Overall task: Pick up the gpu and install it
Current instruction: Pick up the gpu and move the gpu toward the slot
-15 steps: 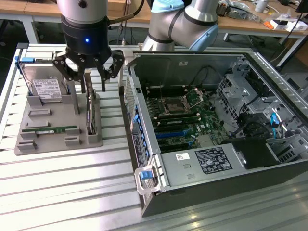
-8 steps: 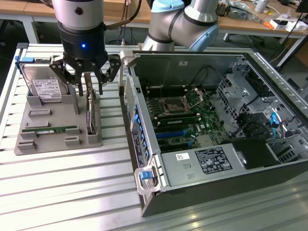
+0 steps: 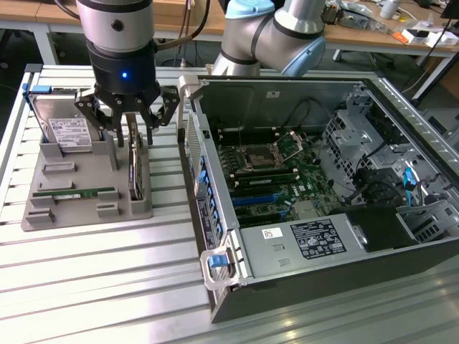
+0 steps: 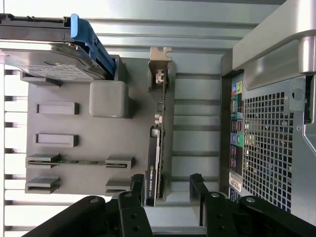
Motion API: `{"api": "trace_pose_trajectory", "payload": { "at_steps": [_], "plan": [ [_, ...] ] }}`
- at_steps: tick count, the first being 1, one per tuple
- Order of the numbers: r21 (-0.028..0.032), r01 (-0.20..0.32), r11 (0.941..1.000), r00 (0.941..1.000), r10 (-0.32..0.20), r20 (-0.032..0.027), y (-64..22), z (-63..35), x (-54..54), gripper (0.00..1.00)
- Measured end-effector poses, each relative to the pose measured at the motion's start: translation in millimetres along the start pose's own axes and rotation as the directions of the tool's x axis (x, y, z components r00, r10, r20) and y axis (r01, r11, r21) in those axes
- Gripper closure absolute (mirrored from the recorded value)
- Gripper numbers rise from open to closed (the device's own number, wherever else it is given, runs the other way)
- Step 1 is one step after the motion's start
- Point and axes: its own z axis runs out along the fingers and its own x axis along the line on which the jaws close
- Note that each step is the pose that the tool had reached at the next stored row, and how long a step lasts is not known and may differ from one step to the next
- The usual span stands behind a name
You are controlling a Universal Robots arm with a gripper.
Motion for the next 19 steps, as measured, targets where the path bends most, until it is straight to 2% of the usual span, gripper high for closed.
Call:
{"api": "trace_pose_trajectory", "payload": {
  "at_steps": [19],
  "plan": [
    [0.0, 0.0, 1.0, 1.0, 0.0, 0.0, -1.1, 16.3, 0.4, 0.5]
  ]
}}
